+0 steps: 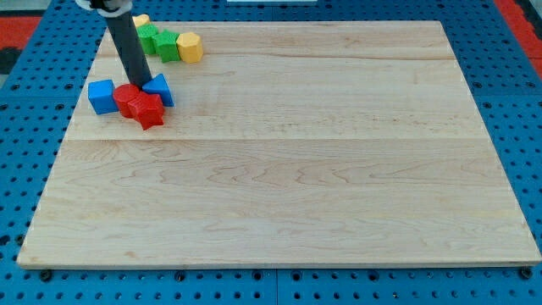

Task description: Adjust all the blue and red blocks at the center left side of the board

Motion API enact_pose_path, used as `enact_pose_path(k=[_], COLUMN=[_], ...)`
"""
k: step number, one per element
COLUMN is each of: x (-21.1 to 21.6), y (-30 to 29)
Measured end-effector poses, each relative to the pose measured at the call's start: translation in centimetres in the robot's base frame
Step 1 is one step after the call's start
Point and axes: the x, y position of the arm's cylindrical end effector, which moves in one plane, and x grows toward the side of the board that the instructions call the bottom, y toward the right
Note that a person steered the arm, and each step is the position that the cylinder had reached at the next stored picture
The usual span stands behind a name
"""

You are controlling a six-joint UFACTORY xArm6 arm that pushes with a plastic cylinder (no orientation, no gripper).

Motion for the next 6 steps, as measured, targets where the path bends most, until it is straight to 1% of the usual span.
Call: enact_pose_path(k=[1, 2, 3, 4, 5, 6], x=[-4.0, -3.6, -0.6, 1.9, -3.5, -2.7], y=[-2.6, 0.9, 3.0, 0.5, -5.6, -10.2])
